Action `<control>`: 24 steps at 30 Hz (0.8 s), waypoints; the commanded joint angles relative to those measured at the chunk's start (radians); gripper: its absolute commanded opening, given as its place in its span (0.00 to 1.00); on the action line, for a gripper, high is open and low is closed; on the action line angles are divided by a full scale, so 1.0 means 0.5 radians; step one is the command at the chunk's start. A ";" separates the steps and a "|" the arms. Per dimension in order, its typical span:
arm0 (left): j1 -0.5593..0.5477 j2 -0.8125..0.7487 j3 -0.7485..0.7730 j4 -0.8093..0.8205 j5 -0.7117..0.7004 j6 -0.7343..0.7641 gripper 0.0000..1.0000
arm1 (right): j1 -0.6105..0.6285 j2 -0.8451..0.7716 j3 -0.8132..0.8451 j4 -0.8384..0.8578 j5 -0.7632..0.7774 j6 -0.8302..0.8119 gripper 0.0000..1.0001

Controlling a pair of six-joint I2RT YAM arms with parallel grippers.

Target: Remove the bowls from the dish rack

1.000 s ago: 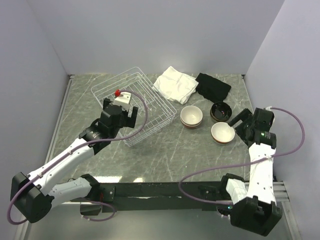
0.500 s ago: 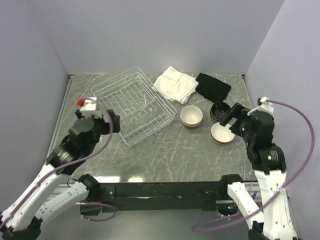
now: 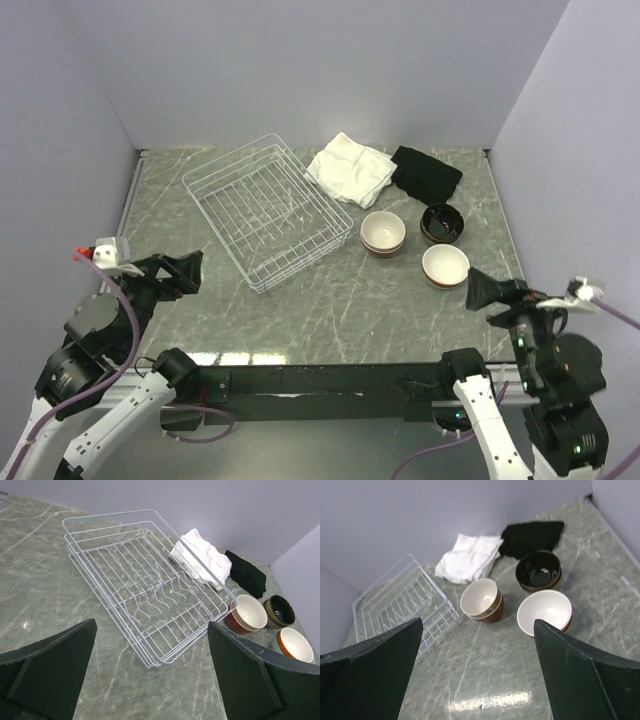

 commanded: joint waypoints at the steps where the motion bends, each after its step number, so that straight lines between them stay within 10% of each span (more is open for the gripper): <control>1: -0.005 -0.110 0.083 -0.138 -0.117 -0.138 0.99 | 0.020 -0.192 -0.059 0.007 0.104 -0.059 1.00; 24: -0.005 -0.555 -0.048 -0.331 -0.414 -0.694 0.99 | 0.063 -0.542 -0.213 -0.110 0.022 0.036 1.00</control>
